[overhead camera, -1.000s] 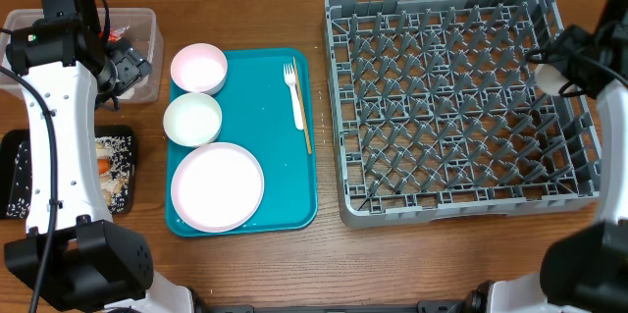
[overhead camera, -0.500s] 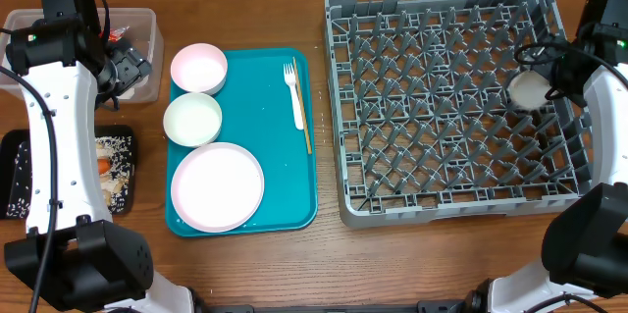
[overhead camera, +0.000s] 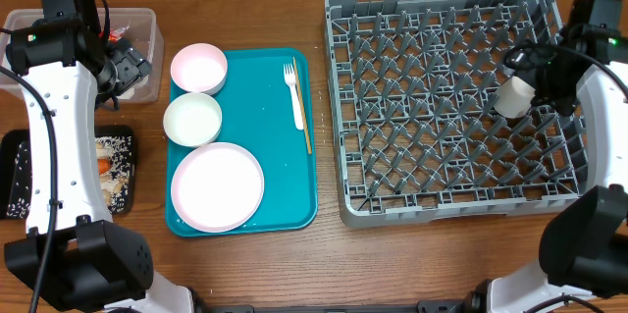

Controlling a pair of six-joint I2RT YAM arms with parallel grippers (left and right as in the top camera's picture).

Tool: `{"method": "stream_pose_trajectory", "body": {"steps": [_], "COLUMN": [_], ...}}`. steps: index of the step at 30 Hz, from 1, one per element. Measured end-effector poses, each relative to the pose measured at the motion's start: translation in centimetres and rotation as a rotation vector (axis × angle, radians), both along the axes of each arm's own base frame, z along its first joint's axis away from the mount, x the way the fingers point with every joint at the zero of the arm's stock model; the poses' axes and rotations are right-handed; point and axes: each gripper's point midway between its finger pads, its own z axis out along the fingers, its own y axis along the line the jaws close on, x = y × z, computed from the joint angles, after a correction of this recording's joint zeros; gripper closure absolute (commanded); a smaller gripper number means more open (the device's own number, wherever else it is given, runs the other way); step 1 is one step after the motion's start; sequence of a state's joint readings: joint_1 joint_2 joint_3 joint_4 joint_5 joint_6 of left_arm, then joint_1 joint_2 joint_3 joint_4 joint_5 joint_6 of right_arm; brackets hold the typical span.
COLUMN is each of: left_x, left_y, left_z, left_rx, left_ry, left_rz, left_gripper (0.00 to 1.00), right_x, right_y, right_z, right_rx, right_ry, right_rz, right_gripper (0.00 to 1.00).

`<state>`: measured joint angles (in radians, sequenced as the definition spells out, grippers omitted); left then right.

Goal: Sort waste into correct bins and load items into the dishwasher rack
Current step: 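Move the right gripper back to the white plastic fork on the tray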

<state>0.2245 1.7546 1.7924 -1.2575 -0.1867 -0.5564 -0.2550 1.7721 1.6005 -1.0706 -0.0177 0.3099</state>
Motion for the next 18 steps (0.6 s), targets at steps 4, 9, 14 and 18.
{"method": "stream_pose_trajectory", "body": {"steps": [4,9,14,18], "left_x": [0.0,0.0,0.0,0.0], "left_y": [0.0,0.0,0.0,0.0], "left_z": [0.0,0.0,0.0,0.0], "left_rx": [0.000,0.000,0.000,0.000], "left_ry": [0.000,0.000,0.000,0.000], "left_rz": [0.000,0.000,0.000,0.000], "left_gripper": [0.00,0.00,0.00,0.00], "right_x": [0.6,0.5,-1.7,-2.3], "right_y": [4.3,14.9,26.4,33.4], "right_z": [3.5,11.8,15.9,13.2], "right_rx": [0.057,0.128,0.175,0.136], "right_ry": [-0.099,-0.350,-0.489,-0.459], "right_rz": [0.103,0.380,0.666,0.798], "right_gripper": [0.04,0.09,0.16,0.18]}}
